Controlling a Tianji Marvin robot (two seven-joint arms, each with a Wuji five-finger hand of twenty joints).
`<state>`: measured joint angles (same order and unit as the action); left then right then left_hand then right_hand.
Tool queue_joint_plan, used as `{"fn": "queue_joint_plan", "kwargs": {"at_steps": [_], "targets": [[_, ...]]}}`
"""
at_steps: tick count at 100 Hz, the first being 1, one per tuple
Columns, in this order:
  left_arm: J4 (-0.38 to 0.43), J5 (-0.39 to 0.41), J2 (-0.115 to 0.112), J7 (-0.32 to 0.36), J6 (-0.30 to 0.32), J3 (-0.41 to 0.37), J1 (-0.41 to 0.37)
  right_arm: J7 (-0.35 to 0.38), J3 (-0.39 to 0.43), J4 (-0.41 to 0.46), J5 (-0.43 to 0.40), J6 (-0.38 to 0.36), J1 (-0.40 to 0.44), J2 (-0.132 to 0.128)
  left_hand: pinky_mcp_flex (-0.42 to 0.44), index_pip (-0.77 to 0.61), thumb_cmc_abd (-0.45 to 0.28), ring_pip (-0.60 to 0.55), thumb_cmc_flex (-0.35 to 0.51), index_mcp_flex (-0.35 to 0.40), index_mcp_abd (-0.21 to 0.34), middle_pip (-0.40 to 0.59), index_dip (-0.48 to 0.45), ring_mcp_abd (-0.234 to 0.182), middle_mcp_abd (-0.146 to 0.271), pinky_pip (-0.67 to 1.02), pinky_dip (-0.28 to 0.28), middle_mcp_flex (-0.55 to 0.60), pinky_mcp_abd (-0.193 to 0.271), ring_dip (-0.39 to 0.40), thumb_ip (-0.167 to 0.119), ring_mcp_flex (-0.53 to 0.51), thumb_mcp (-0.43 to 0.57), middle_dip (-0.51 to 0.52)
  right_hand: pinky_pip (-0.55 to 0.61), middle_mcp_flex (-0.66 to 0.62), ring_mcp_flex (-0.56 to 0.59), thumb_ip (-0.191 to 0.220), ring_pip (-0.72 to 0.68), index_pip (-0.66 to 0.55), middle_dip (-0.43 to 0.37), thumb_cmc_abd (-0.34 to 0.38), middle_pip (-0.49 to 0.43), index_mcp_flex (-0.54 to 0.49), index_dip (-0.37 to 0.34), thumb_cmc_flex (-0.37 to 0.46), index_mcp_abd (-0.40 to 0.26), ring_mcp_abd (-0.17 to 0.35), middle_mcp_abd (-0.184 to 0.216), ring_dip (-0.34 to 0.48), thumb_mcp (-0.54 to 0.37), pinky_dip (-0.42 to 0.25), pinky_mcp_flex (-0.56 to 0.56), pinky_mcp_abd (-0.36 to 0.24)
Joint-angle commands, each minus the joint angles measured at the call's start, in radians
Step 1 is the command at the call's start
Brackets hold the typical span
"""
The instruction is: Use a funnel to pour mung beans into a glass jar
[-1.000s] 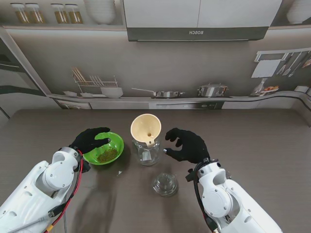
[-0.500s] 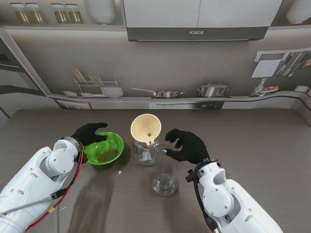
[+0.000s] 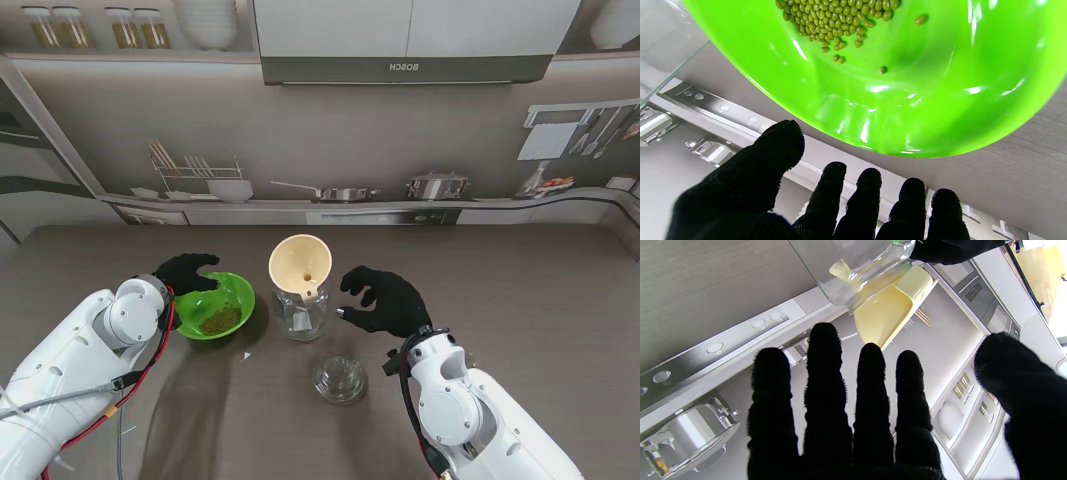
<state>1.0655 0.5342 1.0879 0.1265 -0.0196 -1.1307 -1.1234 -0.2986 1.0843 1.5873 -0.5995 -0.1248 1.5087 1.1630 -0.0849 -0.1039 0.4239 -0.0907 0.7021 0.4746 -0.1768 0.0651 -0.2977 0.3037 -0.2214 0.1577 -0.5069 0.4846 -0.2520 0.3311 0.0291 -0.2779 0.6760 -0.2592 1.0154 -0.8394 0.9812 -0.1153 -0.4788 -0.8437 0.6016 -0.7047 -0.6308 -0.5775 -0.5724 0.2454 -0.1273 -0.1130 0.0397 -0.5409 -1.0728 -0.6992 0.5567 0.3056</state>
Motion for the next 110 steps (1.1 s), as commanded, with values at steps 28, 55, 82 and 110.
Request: {"fn": "queue_joint_plan", "kwargs": {"at_steps": [28, 55, 82, 110], "targets": [[-0.052, -0.014, 0.012, 0.015, -0.027, 0.033, 0.036, 0.025, 0.001, 0.004, 0.012, -0.001, 0.008, 0.001, -0.014, 0.054, 0.036, -0.010, -0.004, -0.099, 0.035, -0.011, 0.018, -0.008, 0.007, 0.018, -0.013, -0.074, 0.035, 0.007, 0.026, 0.033, 0.023, -0.002, 0.024, 0.001, 0.015, 0.012, 0.009, 0.007, -0.005, 0.020, 0.010, -0.007, 0.019, -0.023, 0.003, 0.005, -0.006, 0.009, 0.016, 0.000, -0.009, -0.013], [-0.079, -0.011, 0.010, 0.035, -0.066, 0.058, 0.061, 0.036, -0.002, 0.003, 0.020, -0.005, 0.007, 0.000, -0.052, 0.060, 0.032, -0.021, -0.004, -0.110, 0.029, -0.008, 0.032, 0.007, 0.005, 0.034, -0.018, -0.076, 0.020, 0.012, 0.024, 0.014, 0.016, 0.001, 0.026, -0.001, 0.015, 0.013, 0.009, 0.008, -0.006, 0.025, 0.010, -0.010, 0.020, -0.023, 0.007, 0.007, -0.008, 0.009, 0.021, 0.000, -0.009, -0.014], [-0.114, -0.018, 0.010, 0.049, -0.095, 0.083, 0.082, 0.043, -0.004, 0.002, 0.031, -0.004, 0.006, 0.000, -0.116, 0.055, 0.035, -0.064, -0.003, -0.107, -0.004, 0.007, 0.036, 0.037, -0.007, 0.082, -0.051, -0.040, -0.008, 0.040, 0.023, -0.028, 0.019, -0.013, 0.028, -0.006, 0.018, 0.013, 0.008, 0.008, -0.008, 0.029, 0.013, -0.018, 0.021, -0.022, 0.012, 0.003, -0.010, 0.008, 0.023, -0.001, -0.008, -0.014], [-0.155, -0.037, 0.015, 0.059, -0.112, 0.116, 0.109, 0.046, -0.007, -0.003, 0.039, -0.005, 0.003, 0.001, -0.167, 0.047, 0.049, -0.126, -0.009, -0.081, -0.059, 0.017, 0.038, 0.056, -0.028, 0.141, -0.120, -0.012, -0.024, 0.091, 0.028, -0.066, 0.039, -0.033, 0.029, -0.012, 0.021, 0.013, 0.007, 0.007, -0.009, 0.030, 0.016, -0.024, 0.022, -0.022, 0.016, 0.005, -0.012, 0.008, 0.022, 0.000, -0.008, -0.014]]}}
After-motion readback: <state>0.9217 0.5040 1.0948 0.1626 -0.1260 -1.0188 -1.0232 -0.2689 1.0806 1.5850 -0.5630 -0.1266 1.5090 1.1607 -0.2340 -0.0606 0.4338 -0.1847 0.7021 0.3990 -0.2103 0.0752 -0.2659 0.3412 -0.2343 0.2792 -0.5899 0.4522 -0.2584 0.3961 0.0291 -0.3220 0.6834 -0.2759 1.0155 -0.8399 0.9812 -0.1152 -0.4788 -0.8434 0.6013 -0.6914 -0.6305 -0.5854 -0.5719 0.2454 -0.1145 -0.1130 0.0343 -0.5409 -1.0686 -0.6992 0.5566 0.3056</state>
